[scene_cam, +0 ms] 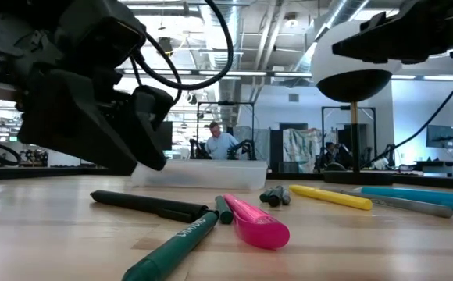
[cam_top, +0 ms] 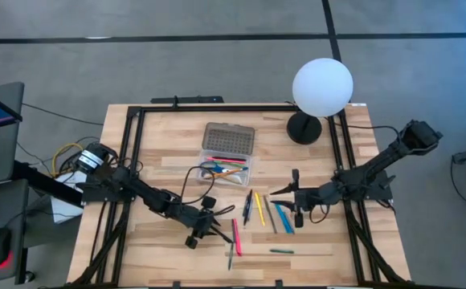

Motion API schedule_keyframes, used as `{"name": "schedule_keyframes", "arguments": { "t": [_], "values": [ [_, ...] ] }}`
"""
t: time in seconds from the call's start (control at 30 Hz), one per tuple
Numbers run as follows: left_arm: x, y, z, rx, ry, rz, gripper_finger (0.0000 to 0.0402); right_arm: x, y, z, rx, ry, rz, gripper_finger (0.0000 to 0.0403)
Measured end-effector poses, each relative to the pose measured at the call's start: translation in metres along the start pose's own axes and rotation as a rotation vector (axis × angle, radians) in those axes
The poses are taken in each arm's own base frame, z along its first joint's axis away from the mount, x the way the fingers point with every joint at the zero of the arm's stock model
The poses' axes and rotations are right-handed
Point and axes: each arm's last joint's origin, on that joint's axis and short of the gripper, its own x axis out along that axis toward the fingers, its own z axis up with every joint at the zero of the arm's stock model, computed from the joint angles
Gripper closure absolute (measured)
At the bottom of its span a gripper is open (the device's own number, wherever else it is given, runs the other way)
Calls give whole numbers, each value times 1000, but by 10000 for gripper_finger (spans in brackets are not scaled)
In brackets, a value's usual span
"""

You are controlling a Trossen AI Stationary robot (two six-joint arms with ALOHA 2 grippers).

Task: Pick & place school supplies into a supply box
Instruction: Put the black pen into the gray supply box

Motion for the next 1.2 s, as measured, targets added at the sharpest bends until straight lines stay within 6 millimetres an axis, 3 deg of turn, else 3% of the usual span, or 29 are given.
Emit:
{"name": "schedule_keyframes", "arguments": {
  "t": [0.3,0.47,0.87,1.2],
  "values": [
    [25,2,-14,-49,41,-49,253,2,1,-3,-5,13,-1,301],
    [27,5,-16,-71,60,-43,260,2,1,-3,3,12,-2,301],
    [25,7,-25,-256,184,0,383,2,1,-5,21,28,2,301],
    [24,6,-27,-314,205,41,359,2,1,-5,27,35,4,301]
  ]
}}
